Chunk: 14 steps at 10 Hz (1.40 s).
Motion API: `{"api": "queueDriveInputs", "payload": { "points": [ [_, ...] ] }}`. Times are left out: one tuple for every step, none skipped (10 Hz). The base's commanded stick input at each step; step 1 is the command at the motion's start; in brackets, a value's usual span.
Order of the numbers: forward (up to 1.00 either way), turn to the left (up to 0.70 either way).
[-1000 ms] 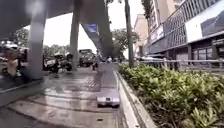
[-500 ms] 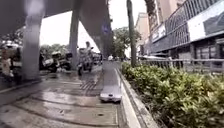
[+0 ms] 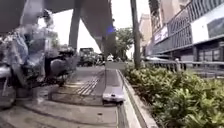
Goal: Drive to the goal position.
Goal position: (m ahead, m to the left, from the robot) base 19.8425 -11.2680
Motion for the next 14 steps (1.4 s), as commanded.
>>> {"api": "queueDriveInputs", "payload": {
  "points": [
    [0.69, 0.01],
    [0.69, 0.01],
    [0.69, 0.01],
    [0.69, 0.01],
    [0.69, 0.01],
    [0.69, 0.01],
    [0.69, 0.01],
    [0.69, 0.01],
    [0.69, 0.01],
    [0.69, 0.01],
    [0.69, 0.01],
    [0.69, 0.01],
    [0.69, 0.01],
    [0.69, 0.01]
  ]
}}
